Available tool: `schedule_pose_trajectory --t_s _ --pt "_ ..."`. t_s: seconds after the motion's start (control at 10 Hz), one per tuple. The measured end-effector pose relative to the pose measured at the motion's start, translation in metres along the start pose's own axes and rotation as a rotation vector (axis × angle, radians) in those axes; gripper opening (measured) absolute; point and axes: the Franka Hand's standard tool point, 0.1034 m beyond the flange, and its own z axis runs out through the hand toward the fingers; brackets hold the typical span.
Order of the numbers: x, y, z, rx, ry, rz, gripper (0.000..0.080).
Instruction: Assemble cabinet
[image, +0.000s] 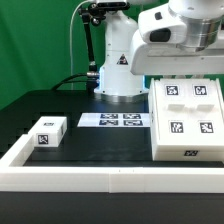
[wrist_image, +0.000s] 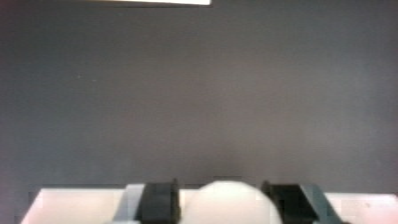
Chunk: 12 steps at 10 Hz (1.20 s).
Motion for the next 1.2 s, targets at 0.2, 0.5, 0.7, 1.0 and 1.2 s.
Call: schedule_pose_trajectory --t_s 0.2,0.5,0.7,1.0,1.2 --pt "-0.01 -0.006 -0.009 -0.009 -0.078 0.005 0.0225" --pt "0.001 -0.004 -0.017 -0.011 -0.18 0.013 0.0225" --pt "0.001 -0.004 -0.014 -0.011 -0.183 0.012 0.0225" --pt "-0.009 -0.005 -0.018 -0.018 -0.308 0.044 0.0225" --pt "-0.009 -0.005 -0.017 -0.019 -0.308 0.042 0.0225"
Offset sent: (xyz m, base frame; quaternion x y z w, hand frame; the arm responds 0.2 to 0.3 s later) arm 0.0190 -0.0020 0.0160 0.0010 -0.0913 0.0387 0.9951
